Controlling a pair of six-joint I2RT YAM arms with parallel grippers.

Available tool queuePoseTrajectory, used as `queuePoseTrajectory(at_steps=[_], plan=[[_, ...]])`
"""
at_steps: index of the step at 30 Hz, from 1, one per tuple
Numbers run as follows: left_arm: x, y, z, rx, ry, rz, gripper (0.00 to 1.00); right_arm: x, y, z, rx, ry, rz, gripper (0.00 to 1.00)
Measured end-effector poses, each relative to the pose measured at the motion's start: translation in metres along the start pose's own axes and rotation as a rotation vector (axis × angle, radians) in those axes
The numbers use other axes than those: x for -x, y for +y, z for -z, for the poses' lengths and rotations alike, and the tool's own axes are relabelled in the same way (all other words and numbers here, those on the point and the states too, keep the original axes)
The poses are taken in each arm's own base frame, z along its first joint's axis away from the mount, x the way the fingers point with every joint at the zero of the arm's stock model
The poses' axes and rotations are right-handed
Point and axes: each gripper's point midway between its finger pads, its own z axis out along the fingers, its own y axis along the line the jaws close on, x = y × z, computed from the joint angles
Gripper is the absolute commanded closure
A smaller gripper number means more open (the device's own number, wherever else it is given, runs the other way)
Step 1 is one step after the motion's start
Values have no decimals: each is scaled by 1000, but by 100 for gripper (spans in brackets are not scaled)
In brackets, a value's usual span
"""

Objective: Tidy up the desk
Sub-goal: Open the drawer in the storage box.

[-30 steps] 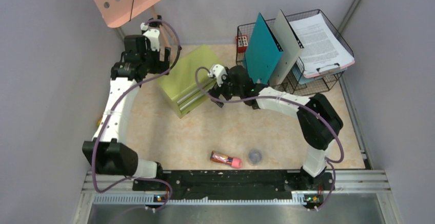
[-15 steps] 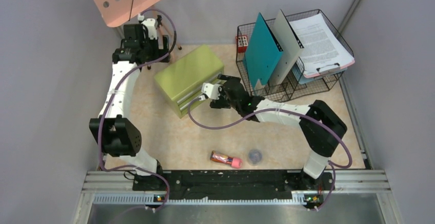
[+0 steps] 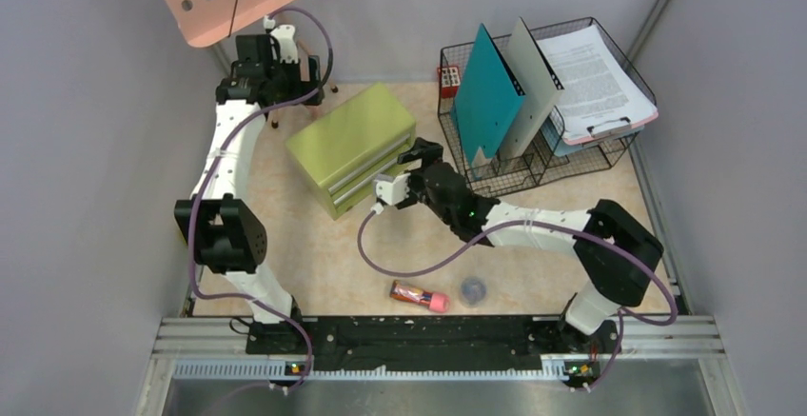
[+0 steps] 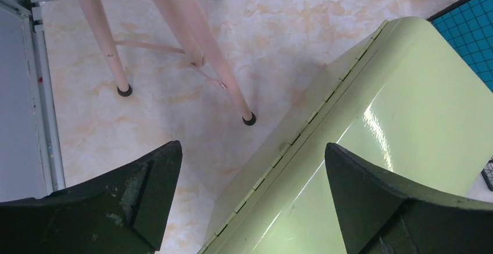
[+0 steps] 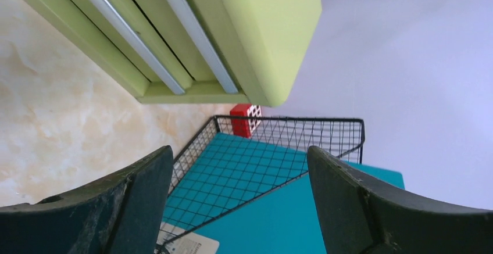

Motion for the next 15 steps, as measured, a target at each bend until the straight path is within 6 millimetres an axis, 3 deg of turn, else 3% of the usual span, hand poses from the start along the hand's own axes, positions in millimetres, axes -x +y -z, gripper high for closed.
queuePoseTrajectory(at_steps=[7,15], plan=[[2,-9,-8,-58,-5,-1,3,19,27,-6,-67,-105,101,28],[10,-18,-18,-112,-39,33,2,21,103,-33,-46,-230,258,38]])
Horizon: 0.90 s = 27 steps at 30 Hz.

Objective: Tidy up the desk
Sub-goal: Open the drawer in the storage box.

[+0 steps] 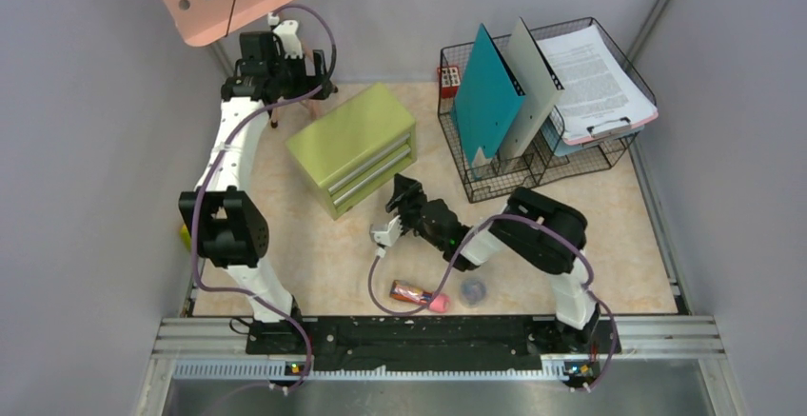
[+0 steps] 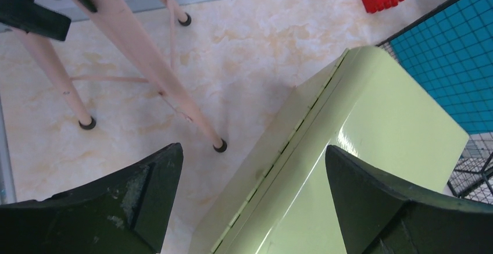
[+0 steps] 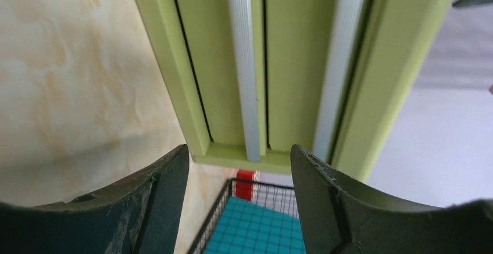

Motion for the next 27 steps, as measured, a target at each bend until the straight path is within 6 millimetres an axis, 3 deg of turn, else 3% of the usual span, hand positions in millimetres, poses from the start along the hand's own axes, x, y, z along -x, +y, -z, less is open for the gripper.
queuePoseTrajectory(at_steps=[4,9,27], plan=[[2,-4,-6,-31,-17,6,2,7,11,-22,-36,-42,40,40],[4,-6,-10,-48,-32,5,3,12,-6,-37,-152,-87,76,44],[7,-10,-19,-90,-65,-7,3,12,-19,-55,-266,-122,91,51]])
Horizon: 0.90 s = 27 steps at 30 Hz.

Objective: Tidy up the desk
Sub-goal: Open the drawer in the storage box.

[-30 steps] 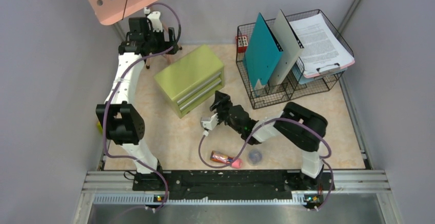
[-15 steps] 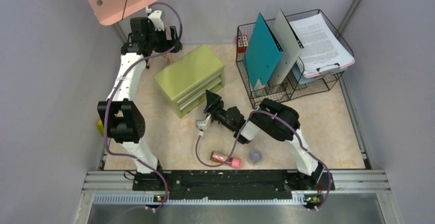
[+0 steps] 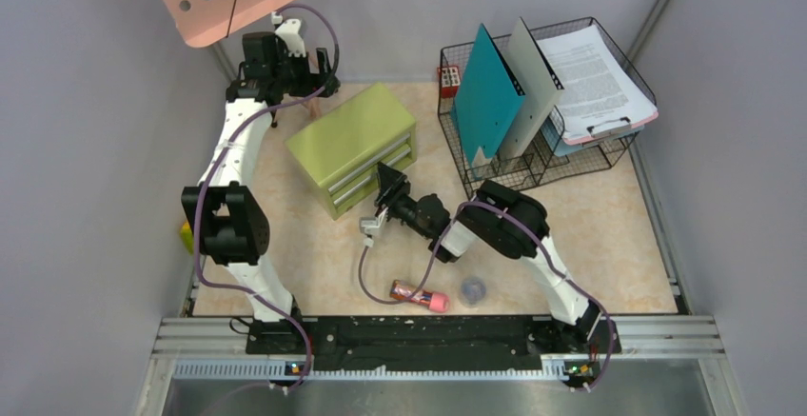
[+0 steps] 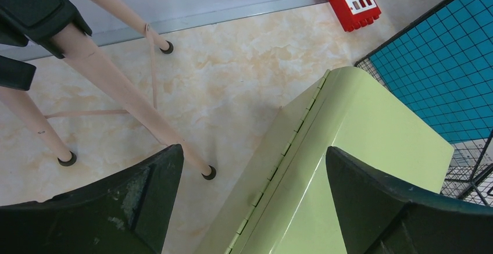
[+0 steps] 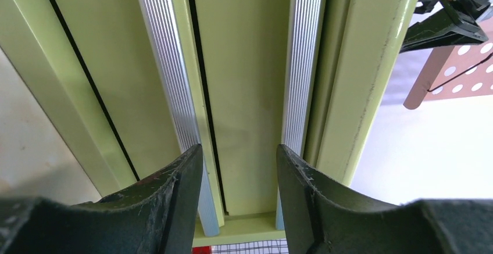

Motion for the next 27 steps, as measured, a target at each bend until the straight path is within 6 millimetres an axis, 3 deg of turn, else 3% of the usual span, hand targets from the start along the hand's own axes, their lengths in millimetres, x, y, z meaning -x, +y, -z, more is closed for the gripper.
queuePoseTrajectory(at_steps=[11,19,27], plan=[[0,-1,0,-8,0,0,3,3,2,-3,-12,-22,1,55],[0,-2,0,-9,0,0,3,6,21,8,44,-43,0,59],[0,-1,0,-9,0,0,3,6,22,4,54,-45,0,62]])
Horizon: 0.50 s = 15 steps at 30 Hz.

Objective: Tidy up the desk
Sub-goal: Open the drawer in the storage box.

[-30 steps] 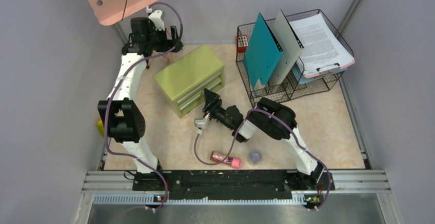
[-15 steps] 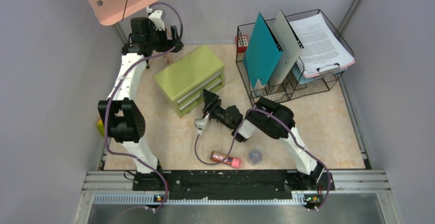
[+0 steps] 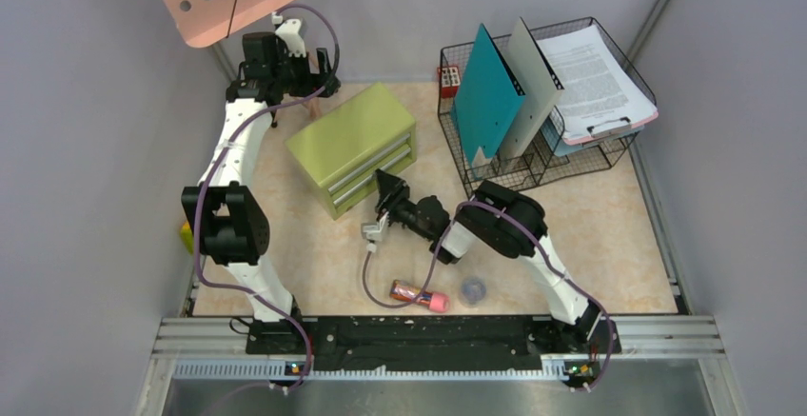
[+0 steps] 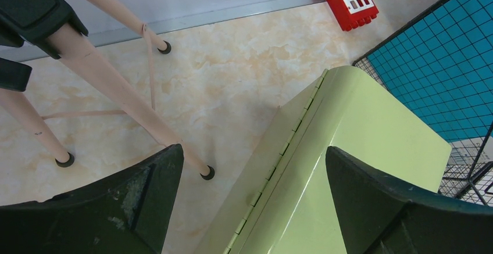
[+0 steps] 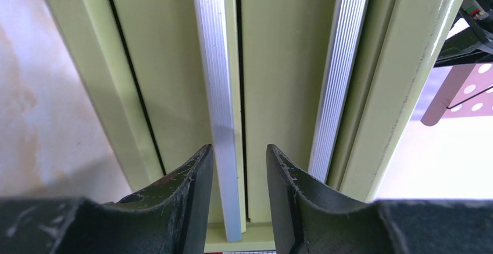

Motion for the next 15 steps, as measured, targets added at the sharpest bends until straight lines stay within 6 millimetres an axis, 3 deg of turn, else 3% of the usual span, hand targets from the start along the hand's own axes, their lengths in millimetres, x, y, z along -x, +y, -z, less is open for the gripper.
queuePoseTrajectory(at_steps=[15], plan=[[0,-2,0,-10,0,0,3,-6,3,-18,-5,5,0,64]])
